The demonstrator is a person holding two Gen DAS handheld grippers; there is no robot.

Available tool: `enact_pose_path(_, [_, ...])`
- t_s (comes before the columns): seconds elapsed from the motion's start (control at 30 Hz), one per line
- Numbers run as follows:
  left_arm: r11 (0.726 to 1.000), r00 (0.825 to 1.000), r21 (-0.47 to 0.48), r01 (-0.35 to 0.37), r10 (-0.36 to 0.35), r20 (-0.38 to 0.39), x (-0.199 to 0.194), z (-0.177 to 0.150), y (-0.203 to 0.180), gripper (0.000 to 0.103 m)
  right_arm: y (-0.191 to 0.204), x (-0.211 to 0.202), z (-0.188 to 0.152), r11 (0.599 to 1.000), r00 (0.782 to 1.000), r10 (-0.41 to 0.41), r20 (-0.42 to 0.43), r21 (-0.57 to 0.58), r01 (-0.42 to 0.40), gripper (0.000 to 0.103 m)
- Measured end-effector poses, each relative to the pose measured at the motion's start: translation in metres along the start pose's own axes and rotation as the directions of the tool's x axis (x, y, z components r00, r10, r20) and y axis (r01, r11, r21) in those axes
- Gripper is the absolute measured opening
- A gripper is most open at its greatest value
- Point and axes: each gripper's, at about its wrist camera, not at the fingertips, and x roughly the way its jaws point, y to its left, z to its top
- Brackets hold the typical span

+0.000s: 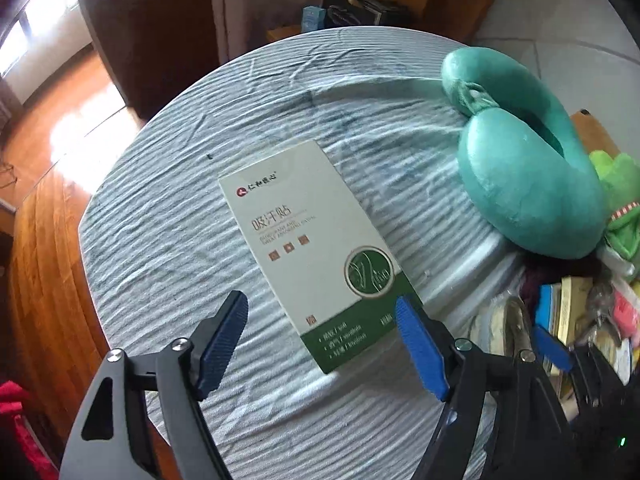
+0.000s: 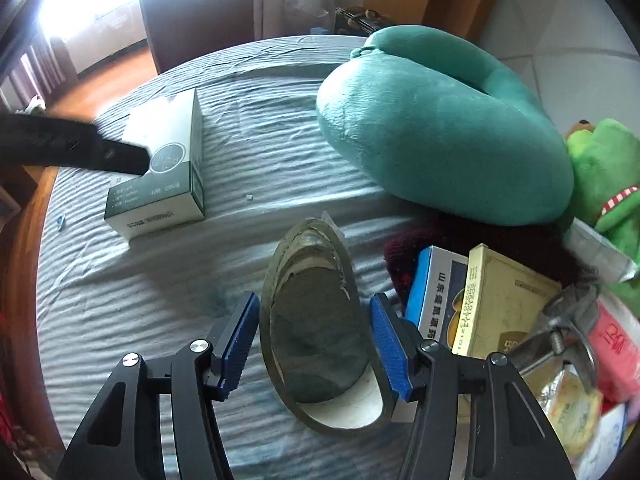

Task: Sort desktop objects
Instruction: 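Grasp the clear tape roll with right gripper while left grasps the patch box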

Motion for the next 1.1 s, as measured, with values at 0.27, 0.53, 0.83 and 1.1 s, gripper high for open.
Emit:
enact_pose_path(0.27, [0.999, 1.000, -0.040, -0.007, 0.008, 0.005, 0.031, 0.023, -0.014, 0.088, -0.007, 0.013, 0.001, 0.999, 1.000, 0.024, -0.011, 0.038, -0.024, 0.066])
enact_pose_path(0.53, [0.997, 0.997, 0.008, 0.077, -0.078, 0.030, 0.036, 0.029, -0.010, 0.087, -0.004, 0.013, 0.002, 0.998, 1.000, -0.007, -0.015, 0.067, 0.008, 0.066])
enact_pose_path(0.83, [0.983, 0.994, 0.152, 0.101, -0.108, 0.036, -0.011, 0.006, 0.023, 0.027, -0.008, -0.010, -0.006, 0.985, 1.000, 0.010, -0.008, 0.172, -0.008, 0.065])
enact_pose_path(1.1, [0.980, 0.981, 0.072, 0.183, -0.187, 0.043, -0.016, 0.015, 0.006, 0.092, -0.018, -0.014, -0.014, 0.966, 1.000, 0.002, -0.015, 0.257, 0.002, 0.065])
